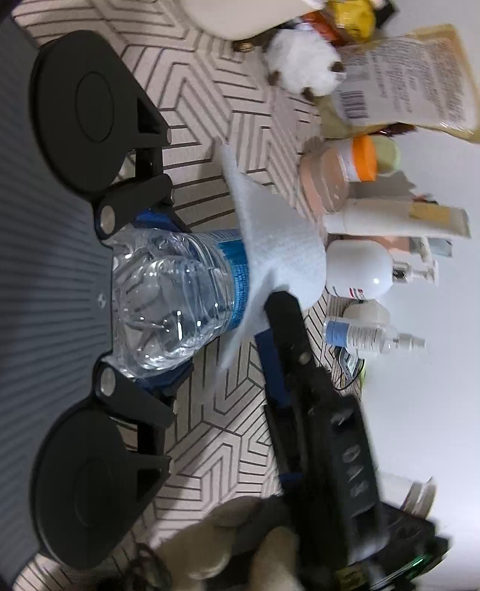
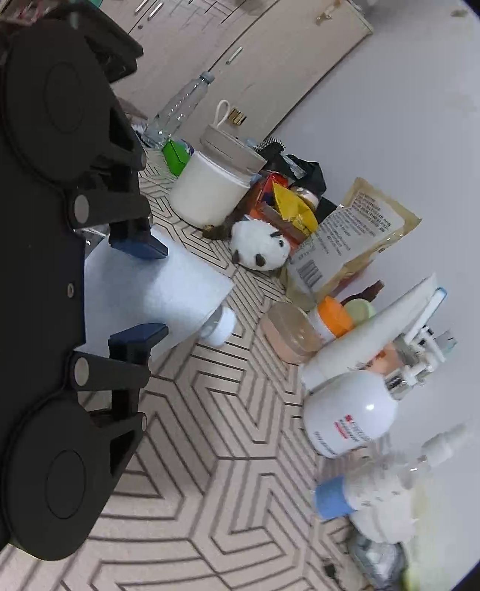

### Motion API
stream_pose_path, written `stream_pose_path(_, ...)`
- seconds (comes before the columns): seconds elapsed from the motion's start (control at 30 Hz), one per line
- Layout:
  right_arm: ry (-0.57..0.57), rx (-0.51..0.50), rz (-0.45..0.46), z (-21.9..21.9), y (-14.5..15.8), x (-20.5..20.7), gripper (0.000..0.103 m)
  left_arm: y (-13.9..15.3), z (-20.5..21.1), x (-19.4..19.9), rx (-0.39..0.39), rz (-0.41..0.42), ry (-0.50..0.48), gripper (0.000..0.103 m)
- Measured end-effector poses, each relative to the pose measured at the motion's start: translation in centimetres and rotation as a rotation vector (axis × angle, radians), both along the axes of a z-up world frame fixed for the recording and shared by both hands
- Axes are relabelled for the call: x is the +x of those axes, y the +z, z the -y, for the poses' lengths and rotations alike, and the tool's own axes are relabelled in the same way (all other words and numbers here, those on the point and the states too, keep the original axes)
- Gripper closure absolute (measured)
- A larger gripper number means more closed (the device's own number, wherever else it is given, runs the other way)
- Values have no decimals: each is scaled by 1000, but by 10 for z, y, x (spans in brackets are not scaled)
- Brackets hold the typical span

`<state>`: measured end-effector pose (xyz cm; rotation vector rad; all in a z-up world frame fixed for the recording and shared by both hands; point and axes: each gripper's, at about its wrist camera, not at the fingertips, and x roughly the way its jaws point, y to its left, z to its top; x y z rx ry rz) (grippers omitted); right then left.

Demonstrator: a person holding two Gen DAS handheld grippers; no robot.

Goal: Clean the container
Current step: 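Rub the white wipe along the bottle body with the right gripper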

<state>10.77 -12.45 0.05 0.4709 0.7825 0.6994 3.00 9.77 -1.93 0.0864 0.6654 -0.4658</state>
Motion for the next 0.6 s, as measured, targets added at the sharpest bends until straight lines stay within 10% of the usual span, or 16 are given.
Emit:
stream_pose_path(0.33, -47, -102, 87, 10, 16, -5, 58, 3, 19, -7, 18, 16, -140, 34)
stream_pose_path(0.6, 6, -180, 127, 0, 22, -14, 58, 5, -6, 17, -164, -99, -57, 35)
